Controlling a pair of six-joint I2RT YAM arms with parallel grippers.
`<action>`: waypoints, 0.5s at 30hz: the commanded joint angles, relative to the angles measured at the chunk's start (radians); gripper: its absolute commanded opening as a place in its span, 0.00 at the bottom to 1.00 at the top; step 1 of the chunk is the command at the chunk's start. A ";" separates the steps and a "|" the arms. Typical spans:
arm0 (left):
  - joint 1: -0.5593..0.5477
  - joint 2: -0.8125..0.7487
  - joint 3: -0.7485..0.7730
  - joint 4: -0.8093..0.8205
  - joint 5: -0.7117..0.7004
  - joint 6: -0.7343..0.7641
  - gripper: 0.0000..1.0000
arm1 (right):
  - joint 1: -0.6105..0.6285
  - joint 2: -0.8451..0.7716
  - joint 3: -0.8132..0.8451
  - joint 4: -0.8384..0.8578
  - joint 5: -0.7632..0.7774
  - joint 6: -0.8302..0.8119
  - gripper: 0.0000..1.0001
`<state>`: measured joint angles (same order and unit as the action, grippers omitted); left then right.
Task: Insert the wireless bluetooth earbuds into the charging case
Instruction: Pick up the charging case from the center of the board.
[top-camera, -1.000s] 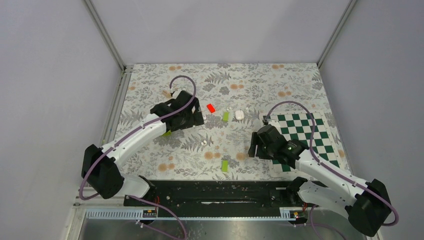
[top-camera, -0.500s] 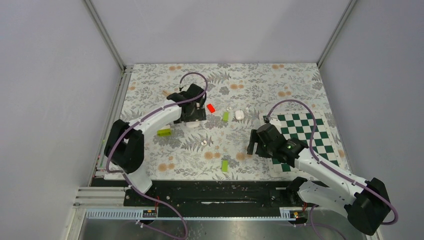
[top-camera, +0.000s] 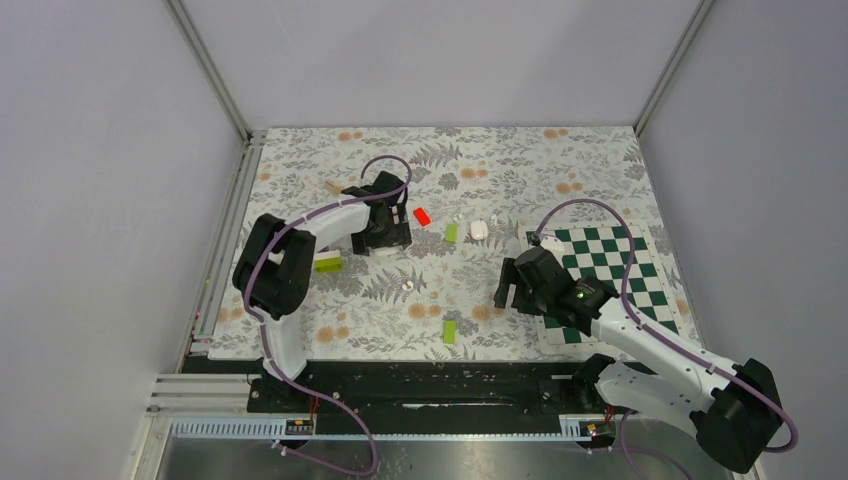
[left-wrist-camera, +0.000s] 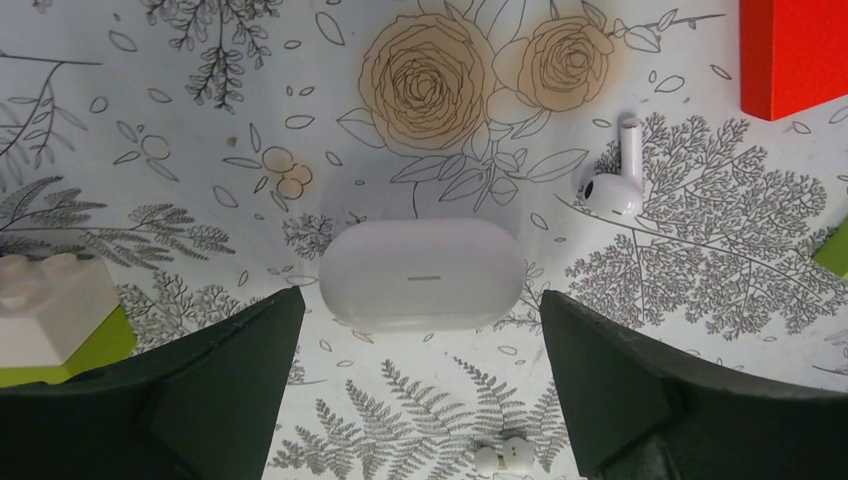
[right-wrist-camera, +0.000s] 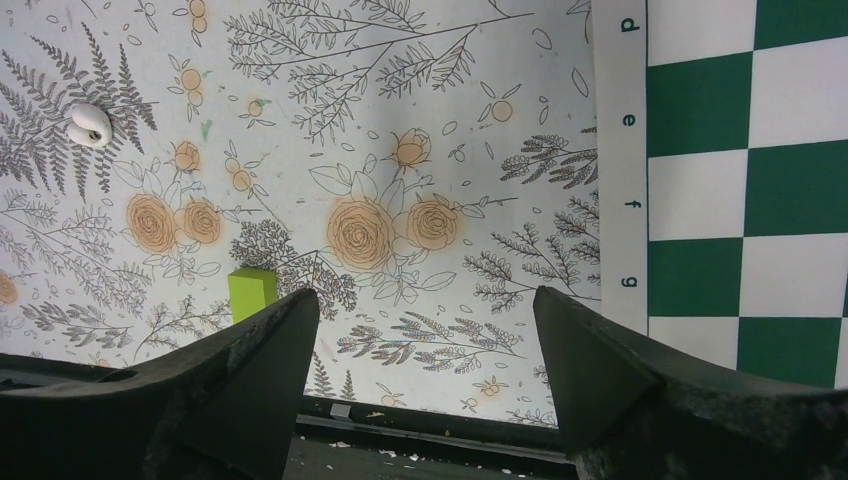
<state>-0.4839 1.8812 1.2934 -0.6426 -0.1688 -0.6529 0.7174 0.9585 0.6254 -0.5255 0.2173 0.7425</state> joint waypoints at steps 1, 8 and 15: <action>0.008 0.026 0.017 0.053 0.017 0.003 0.88 | 0.007 0.007 0.043 0.016 0.008 0.020 0.87; 0.010 0.078 0.053 0.048 -0.016 0.004 0.81 | 0.006 0.005 0.041 0.017 0.003 0.026 0.87; 0.007 0.041 0.024 0.073 0.043 0.014 0.68 | 0.007 0.013 0.040 0.026 0.002 0.027 0.87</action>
<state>-0.4812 1.9476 1.3312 -0.6296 -0.1787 -0.6453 0.7174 0.9661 0.6254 -0.5201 0.2153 0.7525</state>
